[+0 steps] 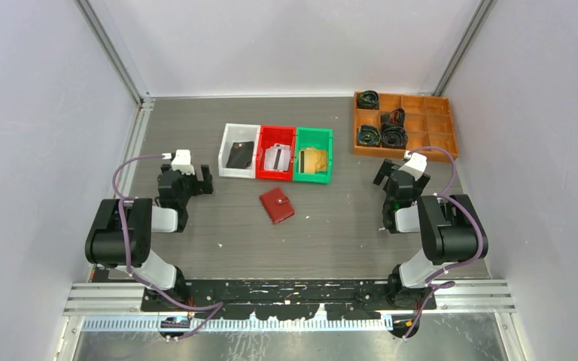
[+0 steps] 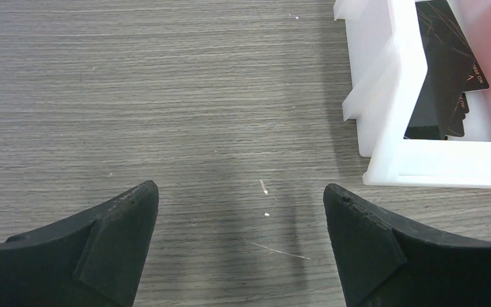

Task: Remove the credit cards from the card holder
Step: Open the card holder at the center of the board.

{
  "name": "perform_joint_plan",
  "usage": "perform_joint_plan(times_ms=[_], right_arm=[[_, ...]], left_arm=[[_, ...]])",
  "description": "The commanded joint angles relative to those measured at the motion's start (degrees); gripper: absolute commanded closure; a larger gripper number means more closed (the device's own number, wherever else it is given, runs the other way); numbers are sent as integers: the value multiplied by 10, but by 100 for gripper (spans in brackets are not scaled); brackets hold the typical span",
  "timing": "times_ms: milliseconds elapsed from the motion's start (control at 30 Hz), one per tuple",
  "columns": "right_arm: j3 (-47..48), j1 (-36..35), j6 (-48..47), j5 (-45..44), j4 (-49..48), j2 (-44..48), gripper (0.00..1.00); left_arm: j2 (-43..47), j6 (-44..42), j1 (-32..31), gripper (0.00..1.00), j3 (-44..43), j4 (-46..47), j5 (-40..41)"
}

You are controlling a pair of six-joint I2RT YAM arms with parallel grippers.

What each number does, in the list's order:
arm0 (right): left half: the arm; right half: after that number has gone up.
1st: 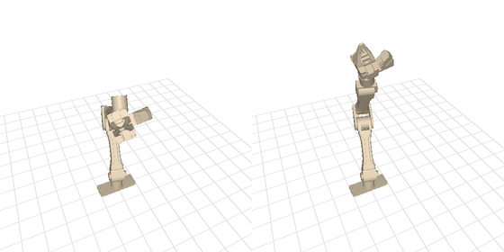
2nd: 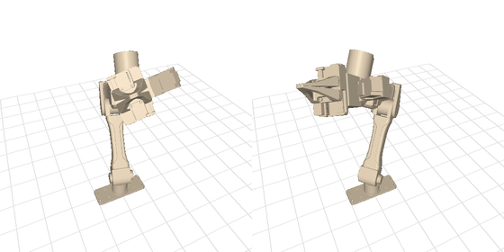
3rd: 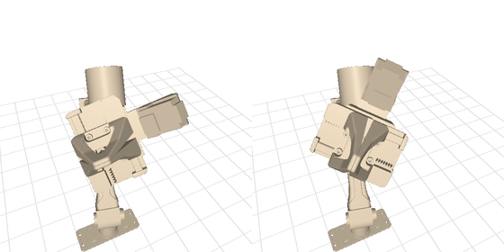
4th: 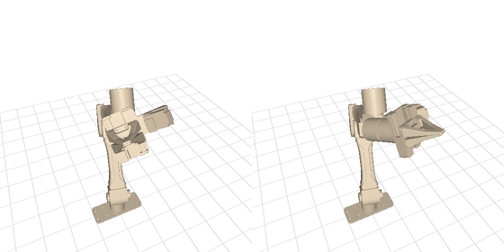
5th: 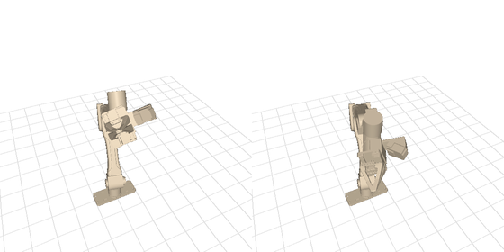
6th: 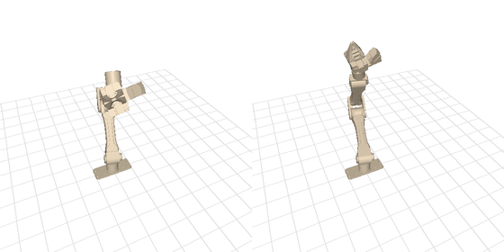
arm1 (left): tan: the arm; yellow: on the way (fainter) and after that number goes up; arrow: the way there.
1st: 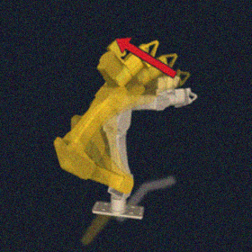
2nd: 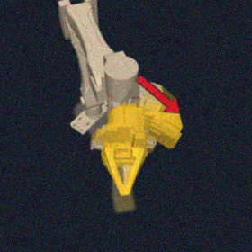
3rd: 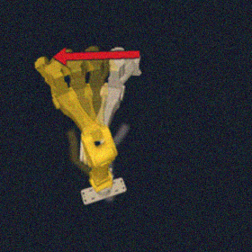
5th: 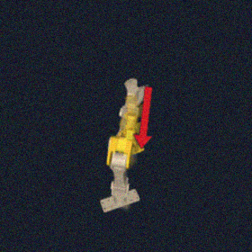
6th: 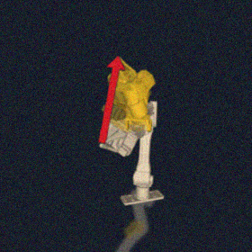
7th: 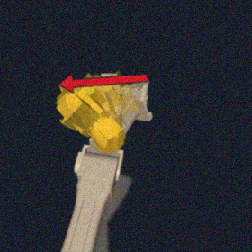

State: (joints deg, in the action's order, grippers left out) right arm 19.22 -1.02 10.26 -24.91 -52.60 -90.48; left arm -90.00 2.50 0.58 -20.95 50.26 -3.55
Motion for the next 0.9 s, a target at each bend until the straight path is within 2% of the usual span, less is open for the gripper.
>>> perform_joint_plan(times_ms=[0,500,633,733,867], right_arm=[[5,0,2,-3,-25,17,1],[5,0,2,-7,-24,17,1],[-3,-12,6,-44,-10,59,1],[23,-23,27,-101,121,155,1],[85,-22,87,-123,289,211,1]], left_arm=[[13,-7,-1,0,-6,24,8],[20,-11,-1,0,-7,18,-3],[80,-6,8,0,-57,-133,-21],[123,-38,23,0,-118,-287,-54],[161,-77,37,0,-187,-453,-93]])
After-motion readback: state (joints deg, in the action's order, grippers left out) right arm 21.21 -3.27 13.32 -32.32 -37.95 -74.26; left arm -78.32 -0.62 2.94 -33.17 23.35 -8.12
